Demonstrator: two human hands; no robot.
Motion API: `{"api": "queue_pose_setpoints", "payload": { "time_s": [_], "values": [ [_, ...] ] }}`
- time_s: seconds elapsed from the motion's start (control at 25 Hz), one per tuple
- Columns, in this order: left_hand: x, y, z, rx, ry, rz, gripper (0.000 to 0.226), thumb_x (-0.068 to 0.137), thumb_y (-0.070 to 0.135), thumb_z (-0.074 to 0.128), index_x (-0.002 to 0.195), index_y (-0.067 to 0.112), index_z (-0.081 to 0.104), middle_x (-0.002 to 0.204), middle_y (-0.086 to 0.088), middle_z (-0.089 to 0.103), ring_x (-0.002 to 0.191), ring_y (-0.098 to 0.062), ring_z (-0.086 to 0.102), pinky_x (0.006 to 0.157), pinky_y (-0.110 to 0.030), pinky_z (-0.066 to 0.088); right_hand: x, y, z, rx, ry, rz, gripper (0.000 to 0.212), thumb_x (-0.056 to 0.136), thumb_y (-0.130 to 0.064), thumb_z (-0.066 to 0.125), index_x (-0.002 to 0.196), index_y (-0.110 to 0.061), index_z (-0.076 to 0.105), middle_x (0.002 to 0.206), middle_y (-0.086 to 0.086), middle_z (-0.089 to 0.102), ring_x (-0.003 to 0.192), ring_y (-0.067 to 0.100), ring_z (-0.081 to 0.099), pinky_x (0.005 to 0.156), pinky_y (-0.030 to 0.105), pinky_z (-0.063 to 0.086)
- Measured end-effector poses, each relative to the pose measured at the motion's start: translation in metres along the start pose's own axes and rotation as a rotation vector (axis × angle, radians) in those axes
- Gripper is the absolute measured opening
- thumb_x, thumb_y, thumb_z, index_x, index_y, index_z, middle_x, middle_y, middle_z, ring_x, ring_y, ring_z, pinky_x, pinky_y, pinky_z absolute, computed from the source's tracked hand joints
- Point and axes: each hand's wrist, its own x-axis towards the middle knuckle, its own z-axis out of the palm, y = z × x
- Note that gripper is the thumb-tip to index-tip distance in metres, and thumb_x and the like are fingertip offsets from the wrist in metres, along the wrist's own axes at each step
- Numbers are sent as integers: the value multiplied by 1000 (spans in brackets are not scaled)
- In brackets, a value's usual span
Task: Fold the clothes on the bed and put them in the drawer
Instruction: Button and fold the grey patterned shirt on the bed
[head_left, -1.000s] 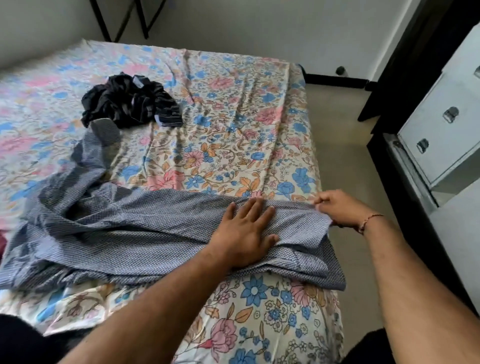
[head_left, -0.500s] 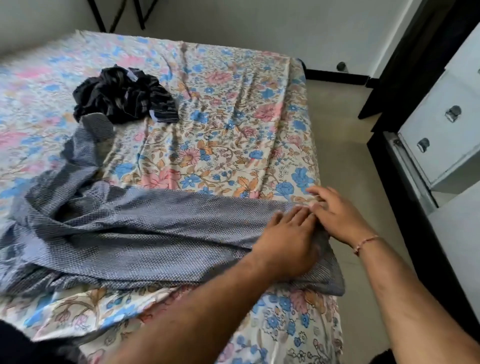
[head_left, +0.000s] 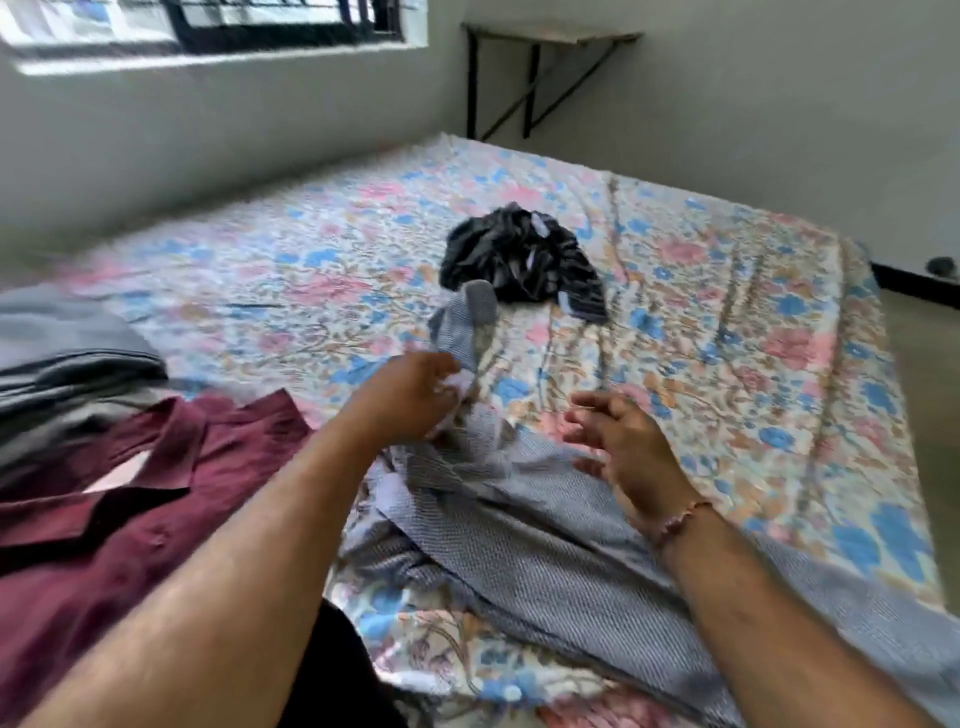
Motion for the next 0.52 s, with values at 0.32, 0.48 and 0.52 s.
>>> {"api": "queue_pose_setpoints", "payload": {
  "time_s": [0.32,0.48,0.52],
  "values": [
    [46,-70,17,-232,-18,-289,30,99,30,62,123,16,71,126,-9,71,108,-25,66,94,-35,52,122,-28,116,-551,109,-157,18,95,-25,64,113,-23,60,95,-6,63,86,18,61,74,33,48],
    [47,-74,33,-253,-5,-194,31,101,48,58,115,25,74,114,-4,75,100,-24,69,86,-34,53,193,-38,154,-518,-8,-127,69,90,-29,71,149,-29,35,130,3,57,107,21,59,85,31,49],
    [47,-69,40,-198,13,-148,33,101,51,56,114,26,73,111,-2,76,98,-24,69,84,-34,54,212,-39,163,-585,-88,-105,76,89,-31,73,153,-30,33,142,4,49,119,23,55,93,34,48]
  ]
}}
